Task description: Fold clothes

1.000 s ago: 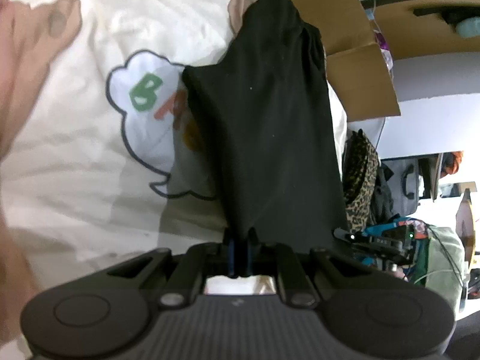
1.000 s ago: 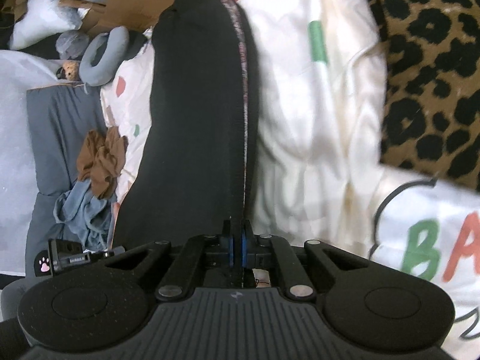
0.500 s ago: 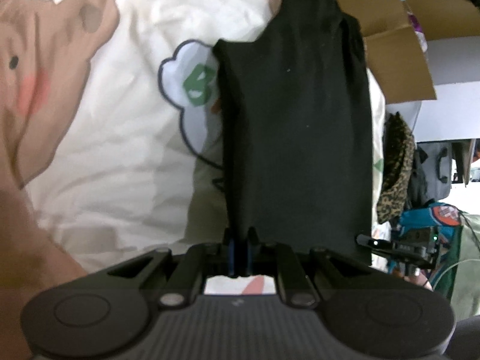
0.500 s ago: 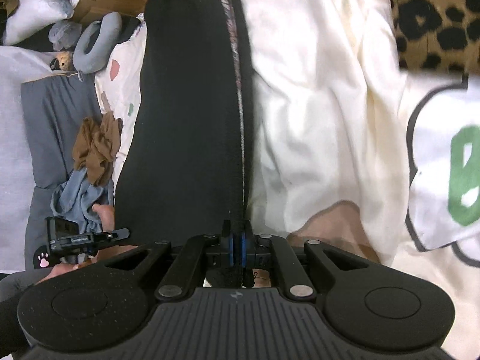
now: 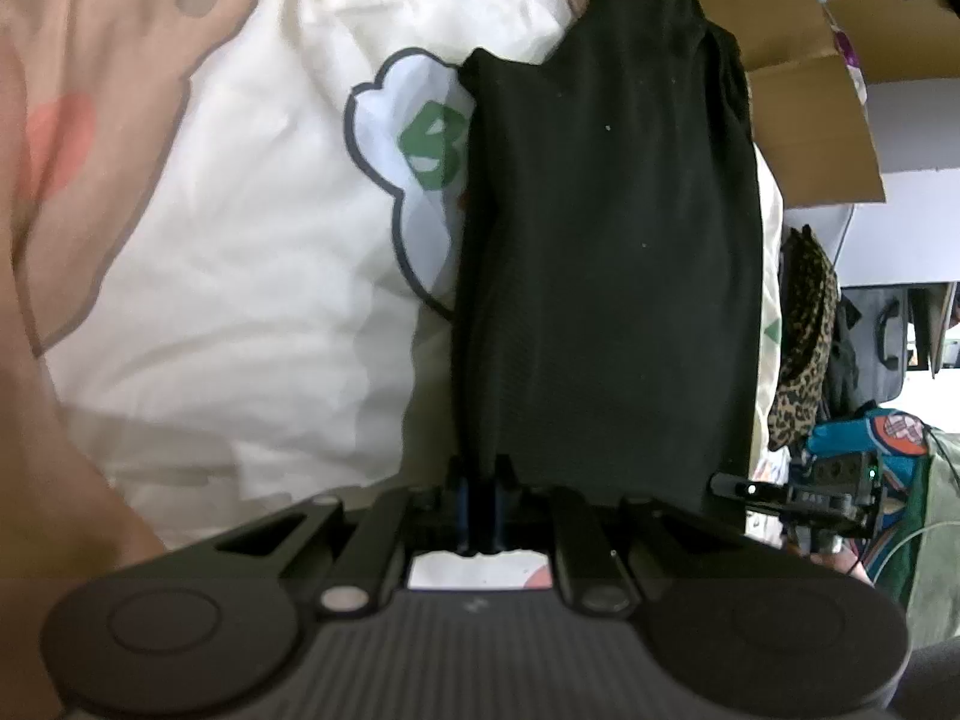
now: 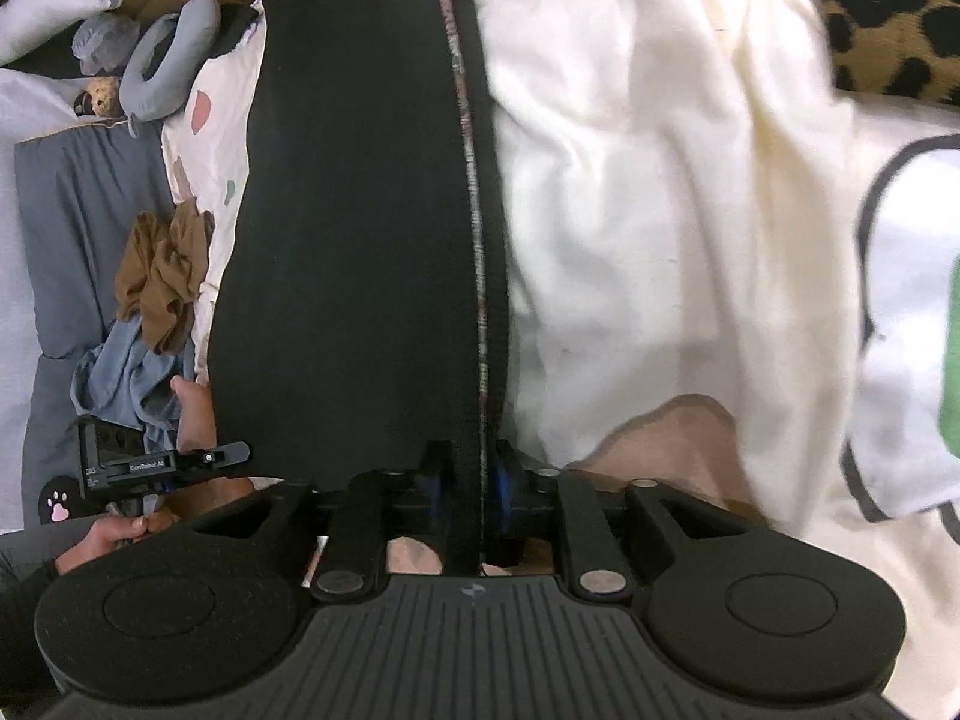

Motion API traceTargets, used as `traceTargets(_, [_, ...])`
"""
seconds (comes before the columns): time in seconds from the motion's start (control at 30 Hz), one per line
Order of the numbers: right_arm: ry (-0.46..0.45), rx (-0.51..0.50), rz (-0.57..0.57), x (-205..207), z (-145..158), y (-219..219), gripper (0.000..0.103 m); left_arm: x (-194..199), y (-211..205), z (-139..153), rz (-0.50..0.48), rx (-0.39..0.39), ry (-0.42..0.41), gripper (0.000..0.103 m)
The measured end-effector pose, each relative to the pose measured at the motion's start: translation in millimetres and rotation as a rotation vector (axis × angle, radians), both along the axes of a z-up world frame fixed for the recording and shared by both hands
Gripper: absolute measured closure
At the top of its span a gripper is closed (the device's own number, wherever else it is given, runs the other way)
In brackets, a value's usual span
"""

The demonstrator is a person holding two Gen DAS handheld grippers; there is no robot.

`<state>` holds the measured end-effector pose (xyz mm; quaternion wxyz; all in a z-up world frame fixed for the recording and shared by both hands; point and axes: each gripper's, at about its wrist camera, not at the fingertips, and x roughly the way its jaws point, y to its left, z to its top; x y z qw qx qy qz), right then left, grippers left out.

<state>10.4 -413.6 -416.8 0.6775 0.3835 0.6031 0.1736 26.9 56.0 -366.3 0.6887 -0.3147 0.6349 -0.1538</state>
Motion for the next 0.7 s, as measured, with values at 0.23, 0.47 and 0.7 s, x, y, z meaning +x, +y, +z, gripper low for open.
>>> traceTargets(0.23, [-0.015, -0.012, 0.017, 0.2, 0.6, 9.9, 0.092, -0.6, -3.0, -2.5, 0.010, -0.016, 0.005, 0.095])
traceTargets(0.47, [-0.066, 0.009, 0.025, -5.5, 23.0, 8.8, 0.098, 0.2, -6.7, 16.0, -0.010, -0.019, 0.003, 0.095])
traceTargets(0.7, [-0.124, -0.021, 0.078, -14.6, 57.7, 10.4, 0.098, -6.1, -14.4, 28.6, -0.016, -0.013, 0.024, 0.095])
